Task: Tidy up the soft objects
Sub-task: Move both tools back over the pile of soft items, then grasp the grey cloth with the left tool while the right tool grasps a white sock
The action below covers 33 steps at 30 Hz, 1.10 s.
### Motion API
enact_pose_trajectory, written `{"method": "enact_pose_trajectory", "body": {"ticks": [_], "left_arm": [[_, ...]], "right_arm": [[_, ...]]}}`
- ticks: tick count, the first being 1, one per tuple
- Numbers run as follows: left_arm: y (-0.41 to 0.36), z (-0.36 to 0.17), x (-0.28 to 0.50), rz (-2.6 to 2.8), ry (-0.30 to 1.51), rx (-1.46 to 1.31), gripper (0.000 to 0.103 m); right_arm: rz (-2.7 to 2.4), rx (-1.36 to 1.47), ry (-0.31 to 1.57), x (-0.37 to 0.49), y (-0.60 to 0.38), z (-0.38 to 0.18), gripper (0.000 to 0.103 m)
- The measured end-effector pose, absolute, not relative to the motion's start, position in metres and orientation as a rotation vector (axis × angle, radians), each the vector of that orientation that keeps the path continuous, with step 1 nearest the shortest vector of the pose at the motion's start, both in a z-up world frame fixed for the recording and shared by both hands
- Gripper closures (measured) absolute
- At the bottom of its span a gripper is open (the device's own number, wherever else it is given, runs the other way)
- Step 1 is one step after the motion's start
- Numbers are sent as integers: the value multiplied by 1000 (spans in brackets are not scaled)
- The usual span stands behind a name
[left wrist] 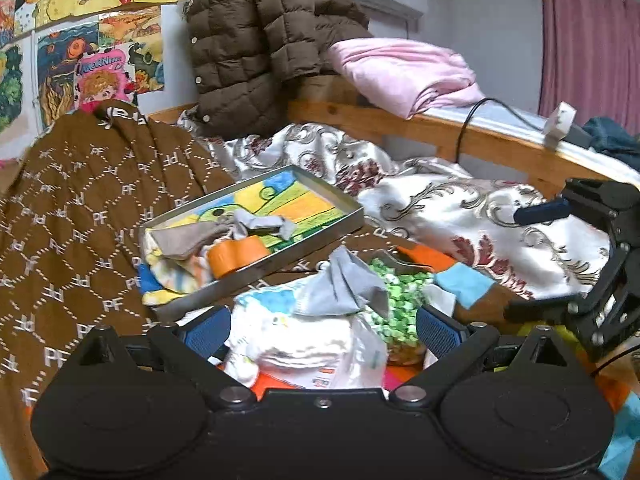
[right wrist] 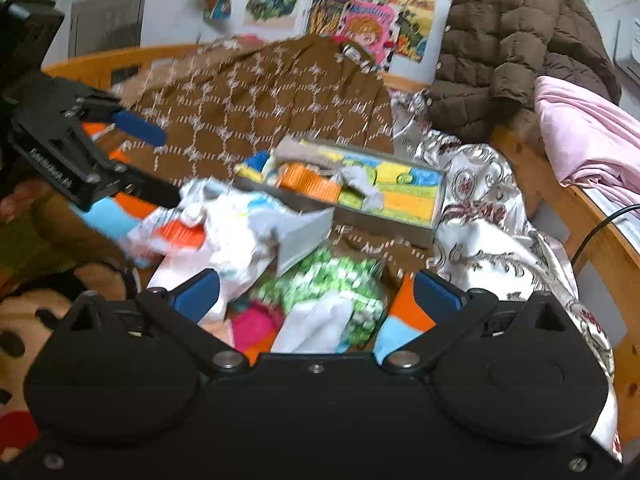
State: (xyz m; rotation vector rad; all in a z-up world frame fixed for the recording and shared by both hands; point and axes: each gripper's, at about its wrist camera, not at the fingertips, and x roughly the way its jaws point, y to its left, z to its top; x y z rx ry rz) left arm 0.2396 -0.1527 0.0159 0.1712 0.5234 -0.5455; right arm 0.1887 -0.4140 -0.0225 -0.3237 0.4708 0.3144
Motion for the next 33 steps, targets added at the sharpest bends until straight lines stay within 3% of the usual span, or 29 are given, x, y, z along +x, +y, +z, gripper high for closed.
{"method": "enact_pose_trajectory", "body": {"ticks": [12,33], "left_arm": [[-149,-18,237,-665,540,162,4],[-198,-26,289,-607,569,179,4]], "right_arm": [[307,-393,614,173,-363,-22,1],[220,-224,742,272,-361,-70,1]]}}
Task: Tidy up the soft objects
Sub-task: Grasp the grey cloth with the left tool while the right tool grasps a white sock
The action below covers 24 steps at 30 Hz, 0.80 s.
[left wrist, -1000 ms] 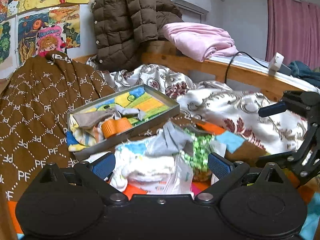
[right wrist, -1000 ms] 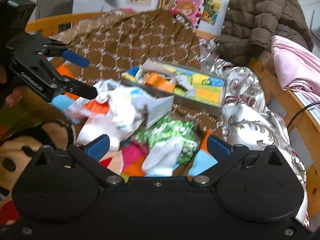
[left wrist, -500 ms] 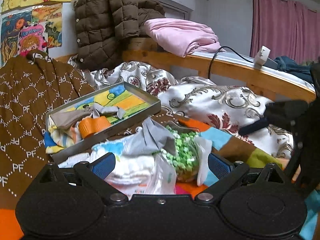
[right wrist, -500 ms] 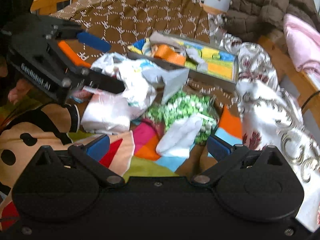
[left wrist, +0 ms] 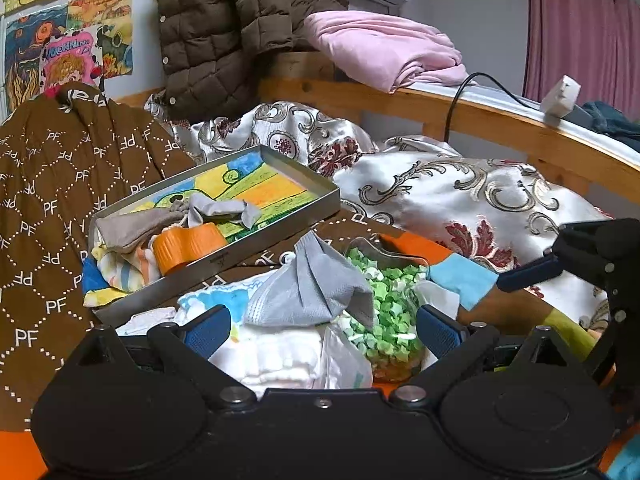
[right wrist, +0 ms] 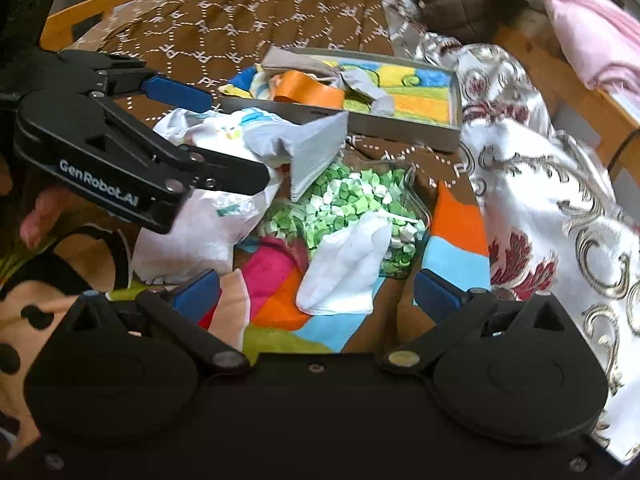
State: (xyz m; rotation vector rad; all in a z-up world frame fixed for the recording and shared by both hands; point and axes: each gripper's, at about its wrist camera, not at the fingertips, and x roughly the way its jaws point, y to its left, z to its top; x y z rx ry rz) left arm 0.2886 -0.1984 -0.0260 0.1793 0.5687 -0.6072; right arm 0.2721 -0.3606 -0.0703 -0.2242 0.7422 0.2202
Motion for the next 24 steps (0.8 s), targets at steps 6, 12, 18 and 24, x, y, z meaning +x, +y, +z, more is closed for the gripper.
{"method": "enact_pose_trajectory", "body": {"ticks": [6,12,18,24], "left_arm": [[-210,-28,301,-612,581,188,4],[-214,-31,305,-627,589,216,4],[-219,-32,306,-655,585,255,10],[-220,-32,312,-653,609,241,20]], "right_arm": [[178,-168,787,289,-366,-82,1],[154,-135,802,295,-375,-88,1],[140,-124,791,298,-376,-87,1],[129,-125,773,301,-374,-84,5]]}}
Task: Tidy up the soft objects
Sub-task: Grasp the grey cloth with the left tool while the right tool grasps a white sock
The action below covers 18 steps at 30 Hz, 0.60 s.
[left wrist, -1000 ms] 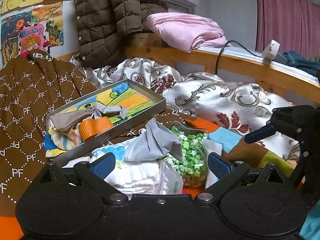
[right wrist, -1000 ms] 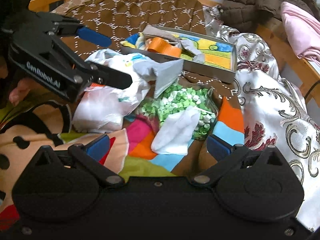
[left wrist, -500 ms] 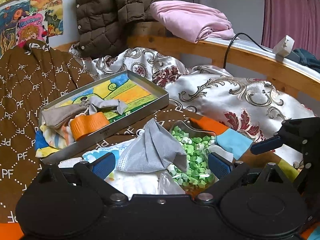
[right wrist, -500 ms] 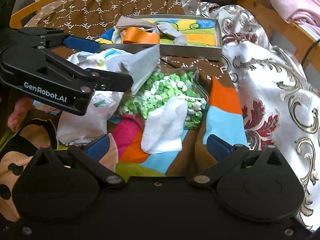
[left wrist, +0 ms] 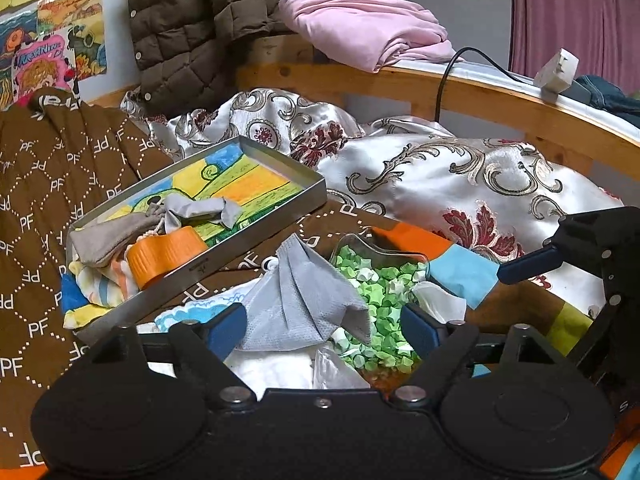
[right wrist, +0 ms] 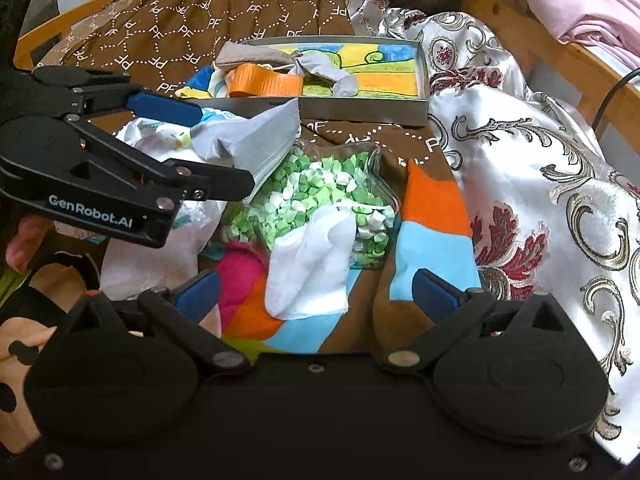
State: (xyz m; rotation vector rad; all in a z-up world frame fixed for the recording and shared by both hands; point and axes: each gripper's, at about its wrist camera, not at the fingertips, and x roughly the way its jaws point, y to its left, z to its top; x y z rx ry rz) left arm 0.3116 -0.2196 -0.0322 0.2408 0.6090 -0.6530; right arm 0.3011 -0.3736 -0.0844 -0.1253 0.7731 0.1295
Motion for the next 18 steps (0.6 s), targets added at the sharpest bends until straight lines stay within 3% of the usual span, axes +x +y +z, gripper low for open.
{"method": "enact_pose_trajectory", "body": {"ticks": [6,9,18], "left_arm": [[-219,-31,318,-645,635,213,32],[-220,-32,320,-639,645,214,44],[-220,-31,322,-645,657,216,67]], "right_arm": [[140,-128,772,306,-370,-84,13],[136,-133,775,310,-370,-84,15],[111,-96,791,323,-375,-84,29]]}}
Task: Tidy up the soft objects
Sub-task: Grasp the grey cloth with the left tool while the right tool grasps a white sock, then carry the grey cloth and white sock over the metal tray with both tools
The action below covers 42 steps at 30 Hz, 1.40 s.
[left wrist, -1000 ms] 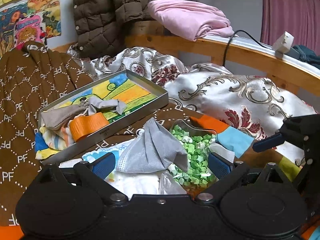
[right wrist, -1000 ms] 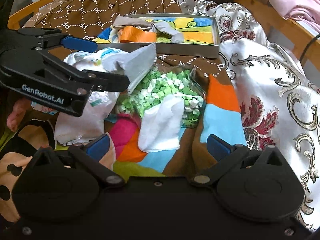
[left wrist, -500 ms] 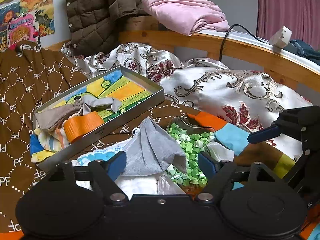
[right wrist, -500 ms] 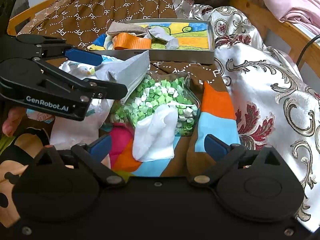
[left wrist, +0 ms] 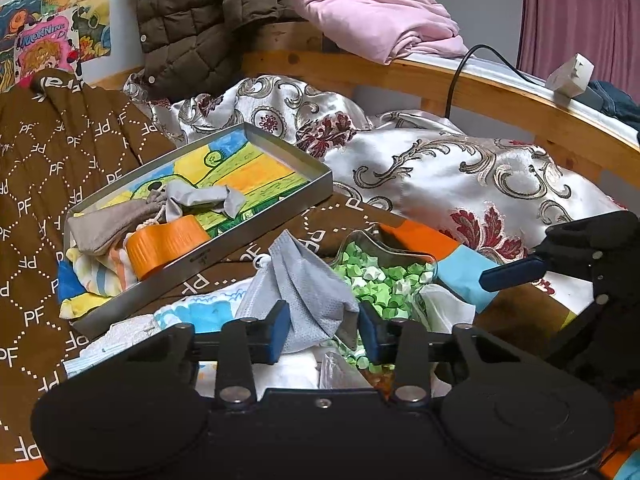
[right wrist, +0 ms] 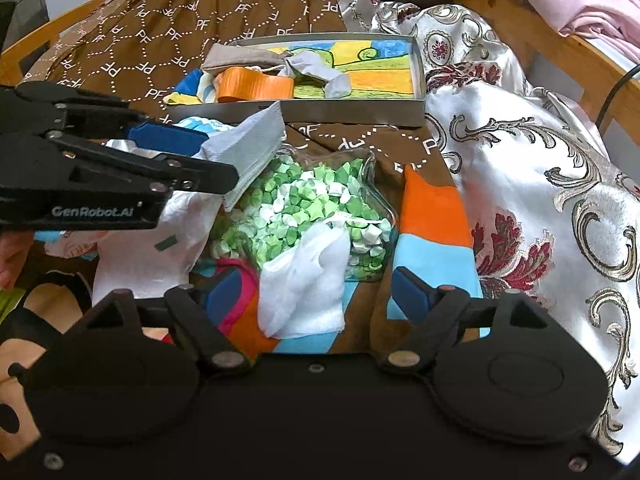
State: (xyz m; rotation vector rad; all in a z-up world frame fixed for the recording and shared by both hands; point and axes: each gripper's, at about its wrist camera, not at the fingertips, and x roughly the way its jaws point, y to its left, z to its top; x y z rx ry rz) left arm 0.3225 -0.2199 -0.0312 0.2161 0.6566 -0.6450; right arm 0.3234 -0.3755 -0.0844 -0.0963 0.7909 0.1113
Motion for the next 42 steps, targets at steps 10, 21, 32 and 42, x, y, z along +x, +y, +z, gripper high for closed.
{"method": "enact_pose_trajectory", "body": {"ticks": [10,21,32,42], "left_arm": [[-216,-30,324,-651,665,210,82],[-212,-28,320,-670,662,219,88],[-211,-22,315,-693,663,216,91],[-212,-13,291,-806,663,234,92]], "right_arm": [[115,-98,812,334,-371,-89,42],[133,-26,827,338,-378,-89,71],[140,-64,822,332,-373,-85,97],[151,-124,781,318,-372,-69,101]]}}
